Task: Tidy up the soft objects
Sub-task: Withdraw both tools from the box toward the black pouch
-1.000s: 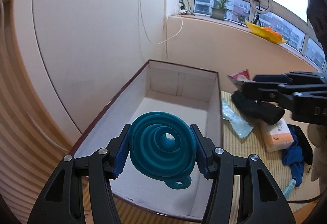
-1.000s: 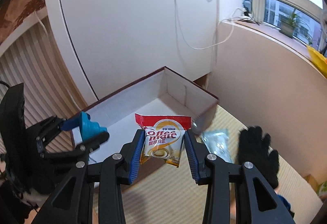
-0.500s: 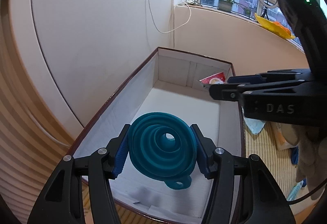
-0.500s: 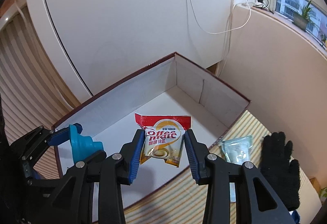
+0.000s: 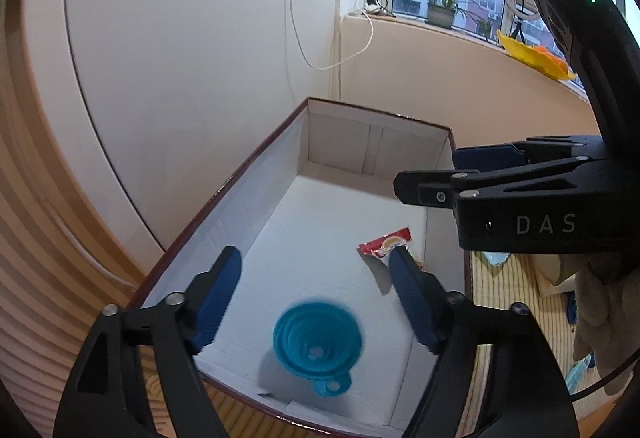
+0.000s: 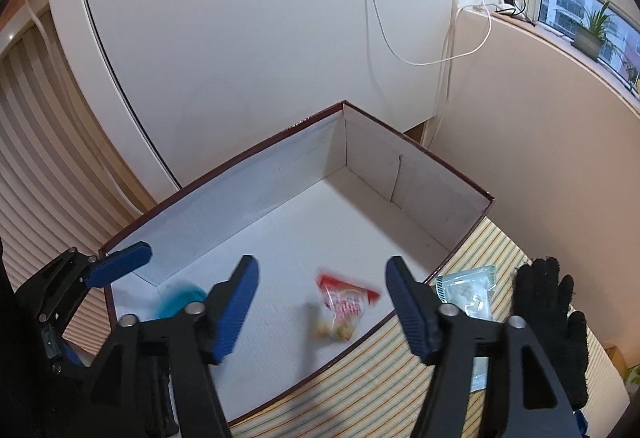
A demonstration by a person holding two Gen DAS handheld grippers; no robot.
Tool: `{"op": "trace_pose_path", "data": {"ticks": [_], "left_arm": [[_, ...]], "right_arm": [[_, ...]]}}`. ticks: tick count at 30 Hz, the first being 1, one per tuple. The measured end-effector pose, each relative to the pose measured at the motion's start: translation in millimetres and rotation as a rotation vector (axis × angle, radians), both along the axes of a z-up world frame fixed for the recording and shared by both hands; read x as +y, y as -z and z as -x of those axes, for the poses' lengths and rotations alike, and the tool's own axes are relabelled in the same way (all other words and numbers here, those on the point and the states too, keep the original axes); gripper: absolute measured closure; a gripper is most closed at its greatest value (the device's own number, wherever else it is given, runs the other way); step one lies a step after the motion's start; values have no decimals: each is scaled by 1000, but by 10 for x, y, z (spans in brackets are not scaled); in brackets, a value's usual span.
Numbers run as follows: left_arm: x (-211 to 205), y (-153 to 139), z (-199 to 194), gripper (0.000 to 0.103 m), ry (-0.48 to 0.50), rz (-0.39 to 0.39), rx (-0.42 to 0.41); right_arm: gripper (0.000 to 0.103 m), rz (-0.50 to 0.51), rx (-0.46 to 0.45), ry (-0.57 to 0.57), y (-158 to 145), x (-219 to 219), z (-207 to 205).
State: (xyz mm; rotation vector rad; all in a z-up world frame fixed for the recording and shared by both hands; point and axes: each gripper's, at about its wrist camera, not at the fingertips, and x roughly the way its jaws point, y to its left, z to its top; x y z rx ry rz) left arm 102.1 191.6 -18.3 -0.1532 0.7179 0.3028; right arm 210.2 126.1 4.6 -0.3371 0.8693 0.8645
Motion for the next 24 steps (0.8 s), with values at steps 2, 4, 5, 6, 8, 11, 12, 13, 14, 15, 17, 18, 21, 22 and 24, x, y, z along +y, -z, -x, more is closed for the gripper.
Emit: {"op": "trace_pose_path", "data": {"ticks": [2,4,5,6,8,11,12,13,14,15,17,18,21,22,24], "left_arm": [[2,-14,6,25,-1,1,-1],[6,-17,3,22,1,-1,2],[9,-14,0,22,-1,-2,4],[11,-14,4,22,-5,0,7],[8,-17,18,22,-7,6,7],[-22,-28,33,22,-8,-1,1],[-33,-35,32,22,-6,-1,1],[-45,-42,33,22,-4,-1,0],[-57,-50,42,22,-4,-1,-4],[-68,-62,53,22,-4,2,-8],[-98,-91,83,22,1,1,-16],[-119,-110,99,22,4,-1,-20],[-188,-159,166,22,9,-1,-38],[-214,-179,191,22,15,4,-45],[-276,-206,241,22,34,13,-59]], "right_arm": [[36,0,-2,4,-14,-20,-1],[36,-3,-1,10,-26,-52,-6],[36,-5,0,12,-33,-73,-8],[36,-5,0,15,-38,-88,-10],[36,-7,-3,23,-59,-141,-6],[36,-14,-6,32,-97,-221,7],[36,-19,-4,34,-110,-249,10],[36,-25,2,35,-123,-283,13],[36,-29,7,34,-134,-308,15],[36,-33,10,36,-149,-350,23],[36,-37,6,44,-182,-427,49],[36,-42,8,47,-200,-483,68],[36,-59,17,49,-249,-704,130],[36,-65,18,53,-270,-815,163],[36,-77,25,65,-299,-1037,212]]}}
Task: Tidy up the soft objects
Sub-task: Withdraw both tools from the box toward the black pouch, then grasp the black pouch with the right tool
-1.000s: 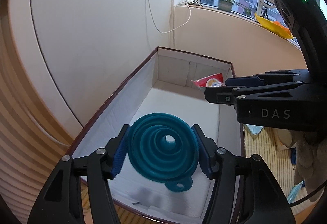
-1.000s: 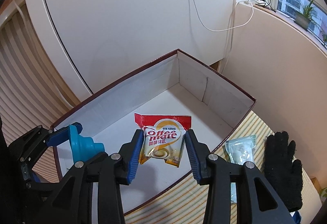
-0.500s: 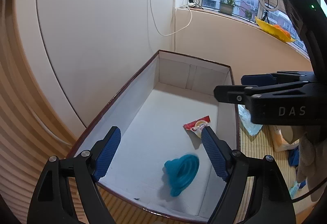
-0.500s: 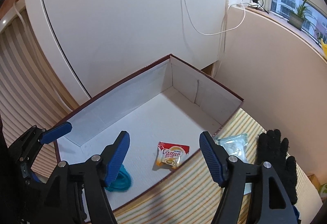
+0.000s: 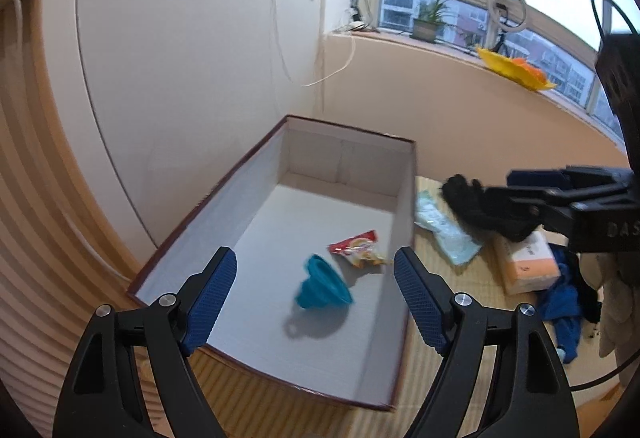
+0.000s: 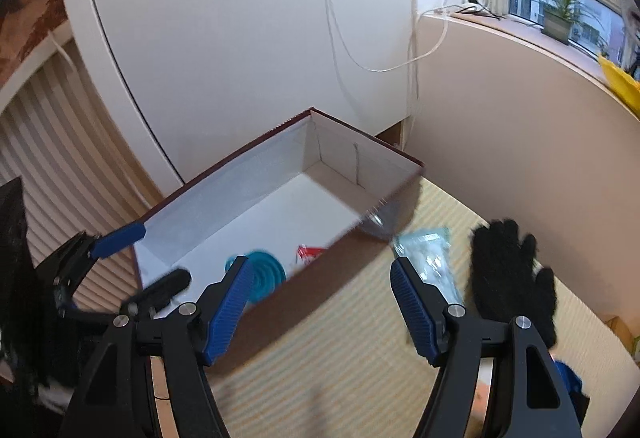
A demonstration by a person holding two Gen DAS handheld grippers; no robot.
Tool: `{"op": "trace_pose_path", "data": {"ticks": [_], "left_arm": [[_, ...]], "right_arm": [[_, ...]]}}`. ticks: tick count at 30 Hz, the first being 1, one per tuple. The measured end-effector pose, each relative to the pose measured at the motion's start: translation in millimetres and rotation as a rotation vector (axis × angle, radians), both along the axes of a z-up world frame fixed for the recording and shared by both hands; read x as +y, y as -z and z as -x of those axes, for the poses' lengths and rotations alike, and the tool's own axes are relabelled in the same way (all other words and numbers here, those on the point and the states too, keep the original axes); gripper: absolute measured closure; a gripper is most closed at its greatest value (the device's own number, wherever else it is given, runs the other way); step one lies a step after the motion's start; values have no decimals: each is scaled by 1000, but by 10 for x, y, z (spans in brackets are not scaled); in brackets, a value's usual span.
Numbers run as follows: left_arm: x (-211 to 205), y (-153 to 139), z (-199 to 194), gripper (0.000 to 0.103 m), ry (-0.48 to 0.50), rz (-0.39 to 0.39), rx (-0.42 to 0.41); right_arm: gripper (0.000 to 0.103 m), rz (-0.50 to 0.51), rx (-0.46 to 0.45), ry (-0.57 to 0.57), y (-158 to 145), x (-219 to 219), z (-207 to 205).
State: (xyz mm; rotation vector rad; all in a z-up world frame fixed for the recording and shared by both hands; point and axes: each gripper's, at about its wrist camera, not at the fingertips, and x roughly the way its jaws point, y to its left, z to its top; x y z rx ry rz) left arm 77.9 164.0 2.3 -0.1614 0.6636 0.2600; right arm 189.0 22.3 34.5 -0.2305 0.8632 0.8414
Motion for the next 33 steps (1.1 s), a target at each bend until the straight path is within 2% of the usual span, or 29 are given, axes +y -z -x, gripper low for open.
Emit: {"op": "trace_pose_path", "data": {"ticks": [4,11,17,19,26,33], "left_arm": [[-180,-27,34,22,59,15,-11],[-597,19,24,22,184,54,-1],[-1017,124,-83,22,288,95,35],[-1173,165,-136,22,326,112,50],[-1701,311,-277,22,441,147,109],[-2071,409,-387,22,502,167,154]], "right_arm": [[36,-28,28,34,-47,-479,93],[33,-45,14,178,-72,-1517,281],[31,-48,64,337,169,-2289,256],[31,-65,111,391,318,-2532,187],[31,-110,186,511,652,-3123,69],[31,-128,238,535,826,-3384,-8]]}}
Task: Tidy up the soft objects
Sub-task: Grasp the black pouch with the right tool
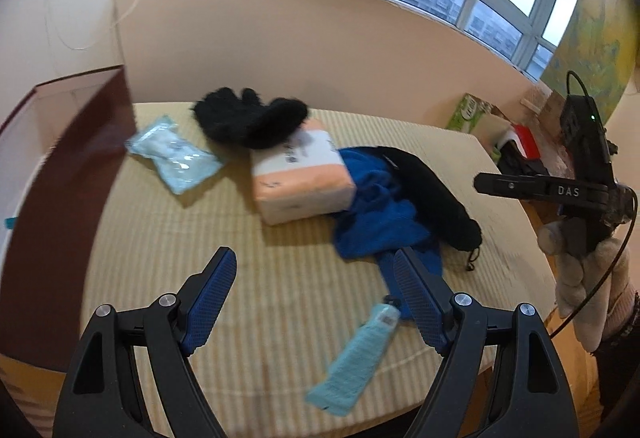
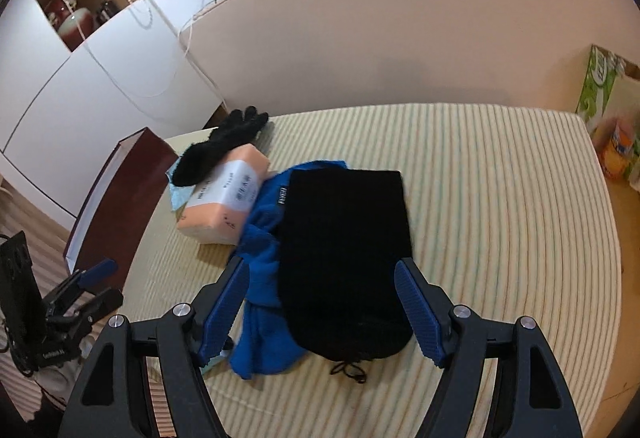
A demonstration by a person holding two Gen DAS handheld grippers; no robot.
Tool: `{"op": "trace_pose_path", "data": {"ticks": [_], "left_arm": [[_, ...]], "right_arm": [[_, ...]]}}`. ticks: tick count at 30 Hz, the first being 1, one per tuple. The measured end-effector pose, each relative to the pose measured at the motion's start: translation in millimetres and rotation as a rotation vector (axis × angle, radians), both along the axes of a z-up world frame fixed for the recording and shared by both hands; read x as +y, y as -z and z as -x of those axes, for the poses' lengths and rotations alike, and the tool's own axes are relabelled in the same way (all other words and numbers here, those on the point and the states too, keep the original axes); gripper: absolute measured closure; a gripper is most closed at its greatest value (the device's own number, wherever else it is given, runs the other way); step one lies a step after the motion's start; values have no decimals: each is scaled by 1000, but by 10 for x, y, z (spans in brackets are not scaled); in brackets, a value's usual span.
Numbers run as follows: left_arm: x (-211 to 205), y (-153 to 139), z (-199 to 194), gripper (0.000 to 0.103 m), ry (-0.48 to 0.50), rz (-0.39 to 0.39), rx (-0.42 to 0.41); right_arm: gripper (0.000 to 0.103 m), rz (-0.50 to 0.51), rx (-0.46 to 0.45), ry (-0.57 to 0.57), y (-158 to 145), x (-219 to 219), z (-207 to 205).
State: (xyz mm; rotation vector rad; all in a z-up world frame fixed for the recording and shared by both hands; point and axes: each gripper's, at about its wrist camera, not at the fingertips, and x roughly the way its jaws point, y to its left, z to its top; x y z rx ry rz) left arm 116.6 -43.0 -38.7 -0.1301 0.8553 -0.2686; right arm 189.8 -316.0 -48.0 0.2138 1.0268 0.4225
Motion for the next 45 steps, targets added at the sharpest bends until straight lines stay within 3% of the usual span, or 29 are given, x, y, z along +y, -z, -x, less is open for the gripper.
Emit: {"op": "trace_pose_path", "data": {"ticks": [17,27,32,34,36,45], "left_arm": [[-1069,109,-367,22,202,-45,43],[-1359,341,-656,22,242,-51,127],[-1418,392,-697,28,267,-59,128],[-1437,399,-694,45,281,-62,137],[-1479,420,-708,46,290,-68,138],[-1431,267,-615,48,301,-46,103]], "right_arm": [[31,-170,176,32,541,-360,-395],[31,-192,199,-14,609,-312,-472],[31,-209,207,-47,619,-271,-479],[36,-219,211,-54,621,-250,-473],[44,-207,210,-60,617,-215,-462],[47,-159,148,-48,370,-187,-292]]}}
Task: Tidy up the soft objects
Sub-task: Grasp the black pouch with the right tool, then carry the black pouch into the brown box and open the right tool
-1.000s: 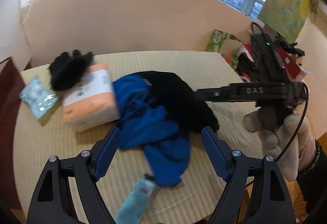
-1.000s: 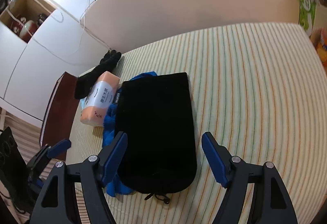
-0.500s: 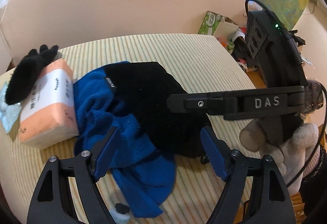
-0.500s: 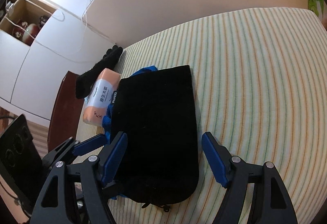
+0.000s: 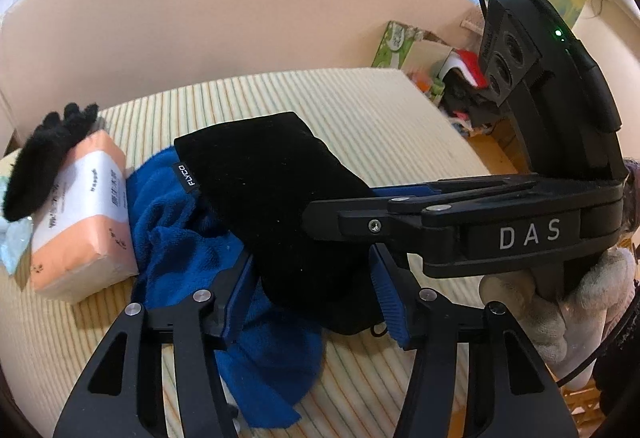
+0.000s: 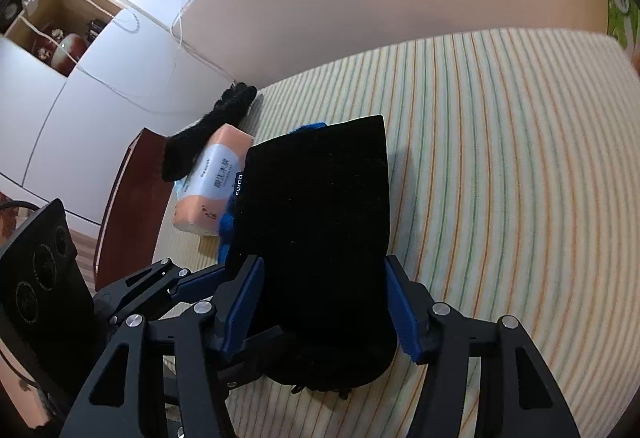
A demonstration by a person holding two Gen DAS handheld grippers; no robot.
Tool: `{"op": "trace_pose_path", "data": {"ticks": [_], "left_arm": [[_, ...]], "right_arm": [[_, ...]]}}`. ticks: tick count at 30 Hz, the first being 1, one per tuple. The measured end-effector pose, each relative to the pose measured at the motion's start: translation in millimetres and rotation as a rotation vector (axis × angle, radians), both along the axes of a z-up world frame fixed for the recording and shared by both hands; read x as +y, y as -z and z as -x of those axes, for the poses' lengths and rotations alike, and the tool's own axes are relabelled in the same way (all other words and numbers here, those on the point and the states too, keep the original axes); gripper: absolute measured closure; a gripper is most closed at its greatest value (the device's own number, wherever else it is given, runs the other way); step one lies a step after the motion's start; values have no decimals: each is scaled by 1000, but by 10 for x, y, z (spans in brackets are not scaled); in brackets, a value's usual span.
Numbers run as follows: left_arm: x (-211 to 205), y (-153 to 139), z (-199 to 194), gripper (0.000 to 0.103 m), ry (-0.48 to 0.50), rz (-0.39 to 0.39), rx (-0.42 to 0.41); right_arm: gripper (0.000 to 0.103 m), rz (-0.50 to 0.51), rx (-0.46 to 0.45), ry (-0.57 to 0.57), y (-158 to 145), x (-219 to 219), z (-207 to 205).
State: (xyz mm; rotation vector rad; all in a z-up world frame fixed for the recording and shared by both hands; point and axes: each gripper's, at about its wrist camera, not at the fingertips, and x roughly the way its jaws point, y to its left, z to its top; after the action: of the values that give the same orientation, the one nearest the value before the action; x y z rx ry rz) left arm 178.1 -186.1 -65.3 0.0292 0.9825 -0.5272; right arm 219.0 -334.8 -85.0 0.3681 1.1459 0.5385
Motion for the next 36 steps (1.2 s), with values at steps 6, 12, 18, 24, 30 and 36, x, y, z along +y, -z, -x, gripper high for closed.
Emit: {"op": "trace_pose_path", "data": {"ticks": [6,12,18,24,30,36], "left_arm": [[92,-271,175,48,2,36,-70],[401,-529,339,48,-31,70,-133],[802,-723,429,48,-96,89,-186],[1275,-919,534,48,-181,99,-245],[1871,-1062,602,48,-284,103,-283],[2479,-1149,623,48,-399,82,-307]], "right_arm": [[47,25,-75,0,-389,77,189],[47,43,-137,-38,-723,316,340],[47,50,-187,-110,-997,738,427],[47,53,-241,-203,-1288,1285,398],[47,52,-280,-297,-1472,1937,367],[47,44,-298,-406,-1595,2767,249]]}}
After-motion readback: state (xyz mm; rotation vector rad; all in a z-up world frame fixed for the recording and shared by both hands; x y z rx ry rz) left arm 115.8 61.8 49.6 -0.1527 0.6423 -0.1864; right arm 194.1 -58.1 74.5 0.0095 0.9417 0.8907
